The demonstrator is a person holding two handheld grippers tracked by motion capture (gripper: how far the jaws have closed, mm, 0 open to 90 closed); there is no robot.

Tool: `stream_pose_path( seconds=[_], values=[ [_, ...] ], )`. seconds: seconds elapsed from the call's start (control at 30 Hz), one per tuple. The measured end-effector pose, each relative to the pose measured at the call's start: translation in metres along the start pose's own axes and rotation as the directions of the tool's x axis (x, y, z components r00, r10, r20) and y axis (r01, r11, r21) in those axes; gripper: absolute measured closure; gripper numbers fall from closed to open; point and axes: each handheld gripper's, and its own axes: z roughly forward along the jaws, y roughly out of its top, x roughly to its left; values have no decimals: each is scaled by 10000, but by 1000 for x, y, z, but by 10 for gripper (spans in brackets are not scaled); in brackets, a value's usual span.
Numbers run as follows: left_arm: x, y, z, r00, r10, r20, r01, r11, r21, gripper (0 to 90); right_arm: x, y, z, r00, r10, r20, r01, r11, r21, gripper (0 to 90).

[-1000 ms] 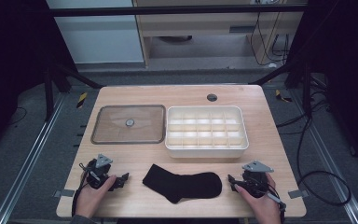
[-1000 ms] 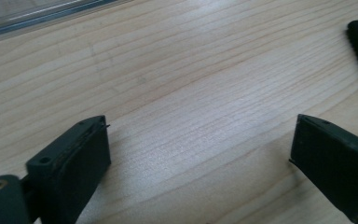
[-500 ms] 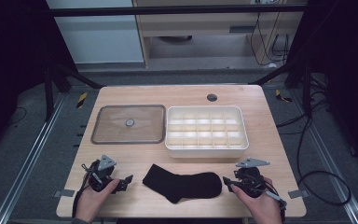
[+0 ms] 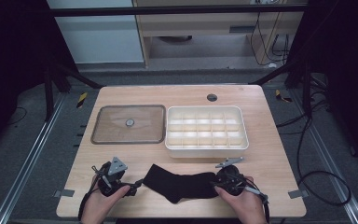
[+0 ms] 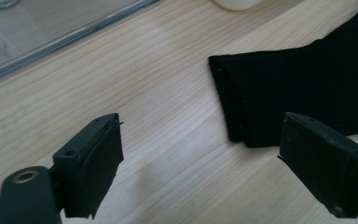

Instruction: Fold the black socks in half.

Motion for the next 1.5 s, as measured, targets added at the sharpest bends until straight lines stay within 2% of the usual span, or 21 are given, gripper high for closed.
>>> stream_pose_path(
  seconds=[0.07,0.1,0.13,0.17,0.2,0.23,0.27,0.3,0.33,0.37,0.43,0.5,0.6,0.67,0.8,0.97,1.1,1.33,1.4,1.5],
  values=[
    [-6,7,3,9998,207,82,-209,9994,271,148,1,2,0,9998,-190,66,189,9997,174,723],
    [-9,11,4,9997,203,146,-209,9991,382,198,2,2,-2,9992,-375,100,374,9993,85,797],
    [-10,14,6,9994,243,241,-254,9984,498,198,2,2,-2,9992,-375,100,374,9993,85,797],
    [-13,20,12,9984,323,460,-362,9956,868,230,3,2,-5,9988,-491,5,491,9987,-94,830],
    [-13,20,12,9984,323,460,-362,9956,868,286,3,2,-5,9988,-491,5,491,9987,-94,830],
    [-15,23,18,9980,298,553,-359,9930,1123,286,3,1,-6,9984,-560,0,560,9984,-123,831],
    [-15,25,23,9976,334,603,-413,9899,1358,321,2,1,-6,9979,-654,-32,654,9977,-200,831],
    [-15,27,31,9971,480,592,-576,9830,1742,379,2,0,-8,9983,-571,-67,569,9981,-227,828],
    [-15,27,31,9971,480,592,-576,9830,1742,408,2,0,-8,9983,-571,-67,569,9981,-227,828],
    [-14,29,35,9974,486,540,-583,9789,1958,408,1,0,-8,9983,-580,-109,577,9980,-255,826],
    [-13,31,39,9964,419,738,-573,9735,2214,446,0,0,-10,9974,-713,-109,709,9969,-332,823],
    [-13,32,42,9953,328,915,-537,9701,2367,497,0,0,-11,9972,-742,-134,737,9967,-341,819],
    [-14,35,42,9946,430,949,-661,9646,2555,542,0,1,-12,9964,-834,-136,829,9960,-328,815],
    [-15,37,43,9934,558,1000,-817,9573,2771,562,1,3,-13,9962,-863,-146,858,9957,-354,814],
    [-15,39,45,9917,365,1235,-727,9504,3025,621,4,5,-14,9952,-971,-119,966,9945,-395,814],
    [-14,39,46,9893,104,1454,-554,9494,3091,663,5,7,-15,9943,-1056,-145,1051,9938,-361,825],
    [-14,38,46,9867,36,1627,-525,9534,2972,754,7,10,-17,9927,-1182,-240,1171,9922,-430,853],
    [-12,35,43,9820,-169,1881,-375,9587,2819,772,10,15,-25,9913,-1256,-391,1231,9905,-611,855],
    [-11,35,42,9817,-191,1896,-335,9621,2706,773,12,18,-30,9900,-1355,-405,1324,9887,-708,855],
    [-11,35,41,9808,-188,1943,-344,9630,2671,773,16,25,-36,9874,-1540,-377,1506,9853,-805,855]
  ],
)
